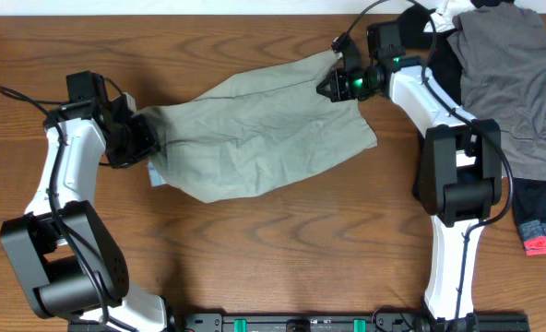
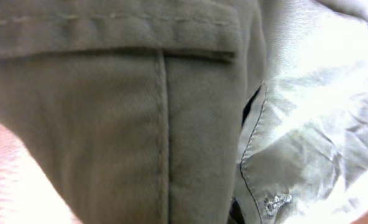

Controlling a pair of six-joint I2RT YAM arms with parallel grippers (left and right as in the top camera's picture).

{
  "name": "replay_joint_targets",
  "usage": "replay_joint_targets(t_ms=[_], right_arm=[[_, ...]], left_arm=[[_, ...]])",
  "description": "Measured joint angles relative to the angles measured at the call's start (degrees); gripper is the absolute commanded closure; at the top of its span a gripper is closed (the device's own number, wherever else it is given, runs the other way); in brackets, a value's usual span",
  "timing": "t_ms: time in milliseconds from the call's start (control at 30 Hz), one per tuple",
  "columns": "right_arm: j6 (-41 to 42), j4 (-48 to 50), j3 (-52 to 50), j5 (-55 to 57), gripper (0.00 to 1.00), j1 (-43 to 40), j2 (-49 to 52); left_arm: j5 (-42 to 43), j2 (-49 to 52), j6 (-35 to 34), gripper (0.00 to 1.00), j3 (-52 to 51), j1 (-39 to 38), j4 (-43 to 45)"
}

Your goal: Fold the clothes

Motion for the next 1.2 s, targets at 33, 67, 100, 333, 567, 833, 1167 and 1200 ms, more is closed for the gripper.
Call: replay_joint_targets(t_ms=[33,67,100,333,567,833,1167,1200], right_arm=[[-0.22,-1.44,0.79,0.24,0.99,0.0,0.0],[-0.42,-2.67,1.44,0.72,0.99,0.0,0.0],[-0.61,-3.87,1.95,1.33,0.99,0.0,0.0],[-2.8,-9.53,2.56,7.3,0.99,0.15,0.0],[-4.44,-9.57,2.58,12.57,0.99,1.4,0.0],[-5.01,-9.25,2.6,13.84,0.99,2.73,3.89],[-5.03,-9.11,2.99,13.29,0.99,2.84,4.42],[-5.03,-9.16,3.06,13.29,0.99,2.84,4.48]], left_arm=[[-0.63,0.0,0.0,0.94,0.0,0.07,0.0],[-1.14,0.0,0.0,0.94,0.0,0.22,0.02],[-1.62,0.0,-0.02,0.94,0.0,0.42,-0.02],[-3.15,0.0,-0.04,0.94,0.94,1.27,-1.73],[-3.52,0.02,-0.02,0.94,7.32,1.22,-5.33],[-3.58,-0.92,-0.02,0.94,9.33,-1.46,-6.16],[-4.13,-5.05,-3.8,0.94,9.4,-14.99,5.68],[-4.15,-5.01,-4.46,0.94,9.4,-16.44,7.52]])
